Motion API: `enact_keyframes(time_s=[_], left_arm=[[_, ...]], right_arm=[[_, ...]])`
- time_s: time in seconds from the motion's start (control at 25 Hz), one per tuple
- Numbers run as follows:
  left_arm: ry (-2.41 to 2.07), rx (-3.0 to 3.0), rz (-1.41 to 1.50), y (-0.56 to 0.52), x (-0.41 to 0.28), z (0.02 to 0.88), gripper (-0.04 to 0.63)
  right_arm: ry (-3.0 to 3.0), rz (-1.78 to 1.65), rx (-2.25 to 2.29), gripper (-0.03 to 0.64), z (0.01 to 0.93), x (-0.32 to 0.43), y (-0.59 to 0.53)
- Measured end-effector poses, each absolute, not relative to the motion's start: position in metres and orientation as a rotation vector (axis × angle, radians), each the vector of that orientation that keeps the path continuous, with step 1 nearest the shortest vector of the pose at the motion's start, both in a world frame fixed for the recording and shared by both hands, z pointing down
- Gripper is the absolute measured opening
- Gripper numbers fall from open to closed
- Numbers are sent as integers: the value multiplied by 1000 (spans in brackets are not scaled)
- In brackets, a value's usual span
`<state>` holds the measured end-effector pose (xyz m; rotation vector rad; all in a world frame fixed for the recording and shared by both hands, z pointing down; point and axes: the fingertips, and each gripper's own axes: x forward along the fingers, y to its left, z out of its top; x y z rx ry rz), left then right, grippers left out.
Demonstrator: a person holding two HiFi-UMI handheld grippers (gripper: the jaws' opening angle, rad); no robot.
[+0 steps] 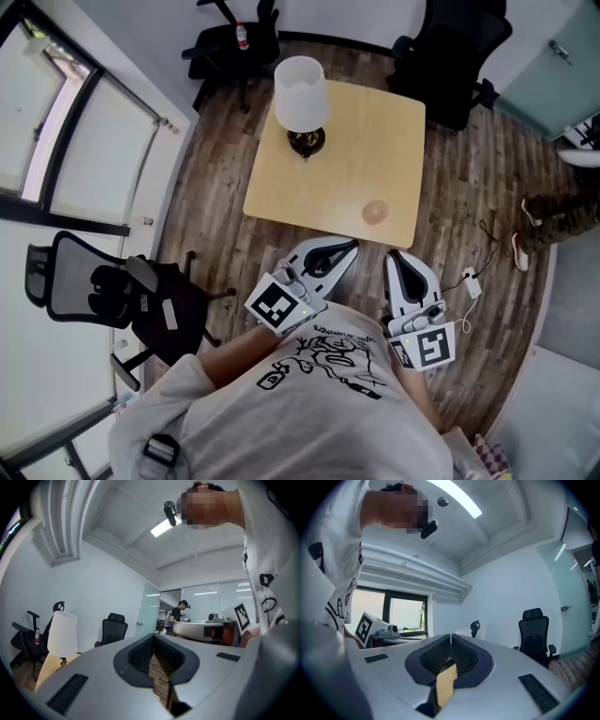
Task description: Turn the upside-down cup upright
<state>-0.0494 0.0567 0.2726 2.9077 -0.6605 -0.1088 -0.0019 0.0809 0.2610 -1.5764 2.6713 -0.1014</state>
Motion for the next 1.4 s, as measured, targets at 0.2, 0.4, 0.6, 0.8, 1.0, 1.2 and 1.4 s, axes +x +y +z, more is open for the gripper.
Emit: enact_keyframes(time_s=[0.2,0.4,0.6,0.8,1.0,1.2,1.4], left_arm=[[-623,2906,-85,14,-46,282,6],[-588,2896,-55,-13,-35,292,6],[-567,2920,-41,-27,-14,298,6],[-582,2921,-48,-32,2,306,6],[-606,2904,-2,-32,11,323,6],[-607,2865,65,-26,15,353,6],[-591,2816,136,-17,14,387,6]], right_arm=[[2658,-99,-1598,25,266,0,38],[2632,-79,-1643,25,271,13,13],[2638,-98,-1661,25,283,35,1],[2660,-119,-1652,25,297,55,-6],[2699,-145,-1649,25,312,67,-4],[2741,-244,-1660,25,346,71,1],[2761,-317,-1668,25,374,70,9]])
